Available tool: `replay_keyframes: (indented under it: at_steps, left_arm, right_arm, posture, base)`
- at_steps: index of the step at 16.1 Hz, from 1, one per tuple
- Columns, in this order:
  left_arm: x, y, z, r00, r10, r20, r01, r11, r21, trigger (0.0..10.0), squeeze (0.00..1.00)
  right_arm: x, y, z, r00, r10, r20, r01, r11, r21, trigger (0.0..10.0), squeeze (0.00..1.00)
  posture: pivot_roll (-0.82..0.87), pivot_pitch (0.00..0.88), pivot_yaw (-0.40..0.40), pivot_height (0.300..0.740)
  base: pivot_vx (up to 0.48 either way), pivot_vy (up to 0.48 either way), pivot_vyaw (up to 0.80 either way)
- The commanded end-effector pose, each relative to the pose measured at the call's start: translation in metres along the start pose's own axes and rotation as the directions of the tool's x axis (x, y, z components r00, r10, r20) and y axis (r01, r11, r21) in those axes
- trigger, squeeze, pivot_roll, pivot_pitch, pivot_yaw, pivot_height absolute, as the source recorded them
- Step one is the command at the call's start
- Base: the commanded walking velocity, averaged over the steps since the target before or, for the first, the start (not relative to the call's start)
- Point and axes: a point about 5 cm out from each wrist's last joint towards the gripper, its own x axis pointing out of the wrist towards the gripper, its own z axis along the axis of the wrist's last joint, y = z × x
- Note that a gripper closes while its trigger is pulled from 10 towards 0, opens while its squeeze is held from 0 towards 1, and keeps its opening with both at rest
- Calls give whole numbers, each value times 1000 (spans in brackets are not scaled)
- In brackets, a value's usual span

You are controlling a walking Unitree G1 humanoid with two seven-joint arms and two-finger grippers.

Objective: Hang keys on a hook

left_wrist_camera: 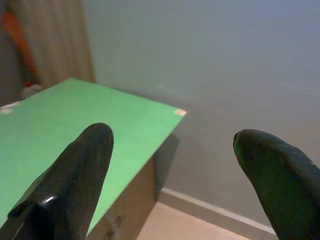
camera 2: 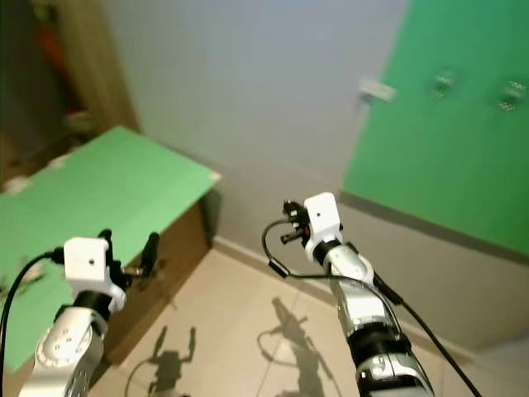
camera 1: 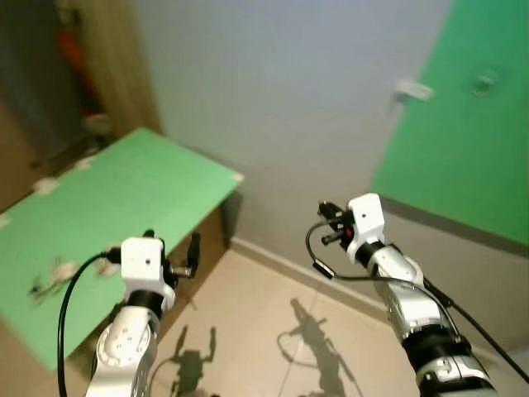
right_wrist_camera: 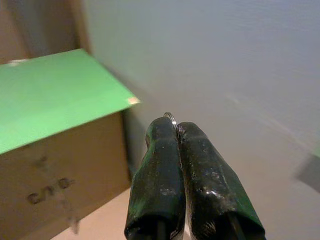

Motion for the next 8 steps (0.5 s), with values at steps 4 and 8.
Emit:
replay_keyframes:
  at_steps: [4,8]
  left_arm:
    - [12,-6,-1,996,-90,-28,90,996,20,10000,0]
    - [22,-8,-1,989,-145,-32,145,989,-11,10000,0]
  right_arm:
    - [-14,-5,-10,998,-65,10,65,998,6,0,0]
    - [-24,-5,-16,995,-99,11,99,995,18,0,0]
  posture:
    - [-77,0,42,740]
    - [-118,0,66,740]
  base:
    - [0,0,-600]
    - [0,120,0]
